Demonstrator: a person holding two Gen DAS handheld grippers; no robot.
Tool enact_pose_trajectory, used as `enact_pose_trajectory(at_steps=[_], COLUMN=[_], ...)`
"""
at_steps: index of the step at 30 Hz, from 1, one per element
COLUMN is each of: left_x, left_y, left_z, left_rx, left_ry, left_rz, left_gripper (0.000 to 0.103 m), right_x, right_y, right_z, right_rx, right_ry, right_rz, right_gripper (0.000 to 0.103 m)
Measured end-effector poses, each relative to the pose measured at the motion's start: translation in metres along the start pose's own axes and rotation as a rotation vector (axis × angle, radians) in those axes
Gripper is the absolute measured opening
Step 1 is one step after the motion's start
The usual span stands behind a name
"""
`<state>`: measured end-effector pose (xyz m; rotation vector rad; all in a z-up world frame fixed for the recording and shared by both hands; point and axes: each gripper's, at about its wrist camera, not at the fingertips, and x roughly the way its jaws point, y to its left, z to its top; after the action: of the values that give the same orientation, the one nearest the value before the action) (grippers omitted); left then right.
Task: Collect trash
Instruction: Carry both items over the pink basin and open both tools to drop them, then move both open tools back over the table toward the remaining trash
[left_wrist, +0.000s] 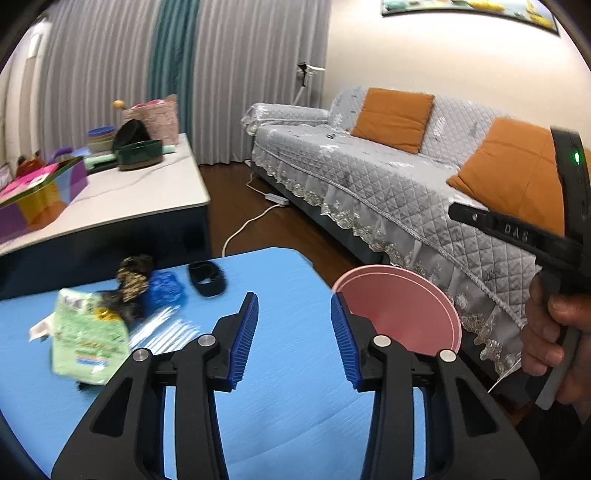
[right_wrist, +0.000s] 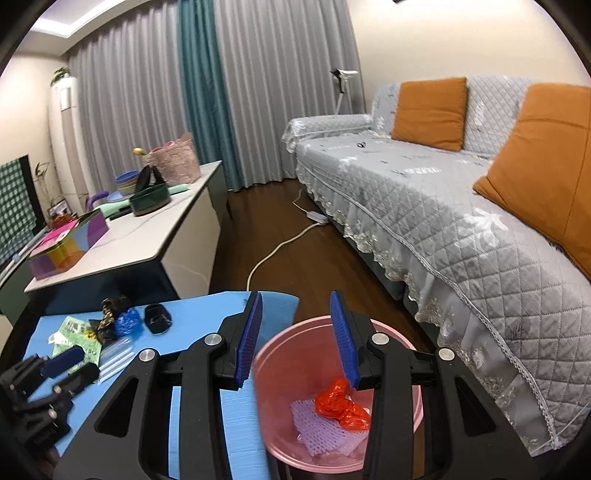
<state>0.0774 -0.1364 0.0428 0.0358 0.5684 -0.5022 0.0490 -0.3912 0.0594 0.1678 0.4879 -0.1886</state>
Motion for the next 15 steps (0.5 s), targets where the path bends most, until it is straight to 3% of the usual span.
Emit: enact_pose_trajectory(at_steps=[15], left_x=[-0.037], left_y=[0.061], left_z=[-0.020], left_rx=[-0.101], left_ry=[-0.052], left_rz=[0.120], left_gripper=[0.037], right_x=[0.006], right_y=[0.050], right_z=[-0.009], right_rx=[-0.077], right_ry=[0.013], right_rz=[0.047], right_gripper=[0.039])
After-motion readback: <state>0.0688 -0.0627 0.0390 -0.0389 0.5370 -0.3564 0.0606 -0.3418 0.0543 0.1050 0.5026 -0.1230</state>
